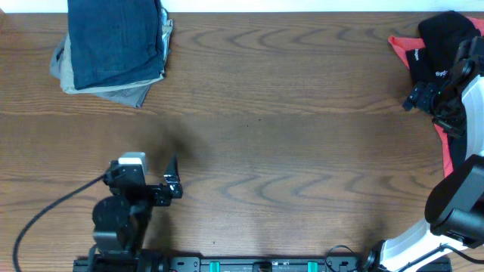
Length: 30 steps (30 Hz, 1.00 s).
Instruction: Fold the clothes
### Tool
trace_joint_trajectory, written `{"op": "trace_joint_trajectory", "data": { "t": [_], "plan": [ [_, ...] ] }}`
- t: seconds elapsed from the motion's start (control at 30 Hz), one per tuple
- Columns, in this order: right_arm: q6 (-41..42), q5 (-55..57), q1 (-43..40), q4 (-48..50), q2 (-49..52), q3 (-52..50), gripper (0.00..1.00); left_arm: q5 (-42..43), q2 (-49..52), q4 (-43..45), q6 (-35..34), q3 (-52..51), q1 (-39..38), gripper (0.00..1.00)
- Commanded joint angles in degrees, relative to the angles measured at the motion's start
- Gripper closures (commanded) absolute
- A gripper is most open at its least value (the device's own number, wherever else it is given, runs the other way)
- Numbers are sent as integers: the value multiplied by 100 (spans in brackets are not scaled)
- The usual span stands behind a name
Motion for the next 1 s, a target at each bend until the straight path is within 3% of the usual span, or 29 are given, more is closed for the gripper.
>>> {"op": "trace_joint_trajectory", "data": {
  "t": [0.0, 0.37, 0.57, 0.97],
  "plan": [
    [76, 42, -59, 0, 13, 31, 1, 98, -446, 656, 306, -616, 98, 2],
    [79, 39, -59, 0, 13, 31, 1, 96, -1250, 2245, 308, -2052, 348, 2],
    [76, 39, -59, -2, 13, 31, 1, 26, -1250, 1742, 507, -2041, 348, 2],
    [76, 39, -59, 0, 13, 31, 1, -138, -1237, 1744, 520, -2041, 348, 2]
  ]
}}
